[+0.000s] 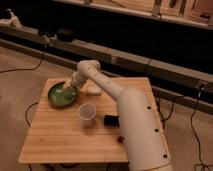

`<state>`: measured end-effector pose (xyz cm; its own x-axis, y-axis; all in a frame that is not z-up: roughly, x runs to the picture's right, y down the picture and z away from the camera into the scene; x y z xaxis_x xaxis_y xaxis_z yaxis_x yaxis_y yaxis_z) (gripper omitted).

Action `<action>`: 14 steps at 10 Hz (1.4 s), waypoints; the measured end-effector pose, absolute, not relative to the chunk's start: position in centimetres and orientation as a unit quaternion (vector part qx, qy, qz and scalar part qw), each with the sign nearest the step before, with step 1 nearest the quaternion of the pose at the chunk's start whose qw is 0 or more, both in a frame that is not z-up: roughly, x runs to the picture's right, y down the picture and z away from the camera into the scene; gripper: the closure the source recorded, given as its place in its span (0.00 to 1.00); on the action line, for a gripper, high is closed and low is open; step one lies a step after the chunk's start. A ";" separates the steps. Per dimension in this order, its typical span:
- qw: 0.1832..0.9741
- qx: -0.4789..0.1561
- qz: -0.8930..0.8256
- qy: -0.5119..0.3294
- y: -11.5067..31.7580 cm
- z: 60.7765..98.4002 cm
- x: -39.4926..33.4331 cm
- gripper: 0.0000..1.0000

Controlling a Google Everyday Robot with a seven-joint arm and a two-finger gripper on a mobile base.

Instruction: Pick up the ceramic bowl

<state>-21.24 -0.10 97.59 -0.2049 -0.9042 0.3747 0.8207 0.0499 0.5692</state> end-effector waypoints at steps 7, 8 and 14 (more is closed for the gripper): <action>0.642 0.013 -0.675 -0.363 2.0 98.4 -20.9 0.70; 0.645 0.009 -0.672 -0.364 2.1 98.5 -20.8 0.78; 0.659 0.011 -0.653 -0.373 1.3 97.5 -21.2 1.00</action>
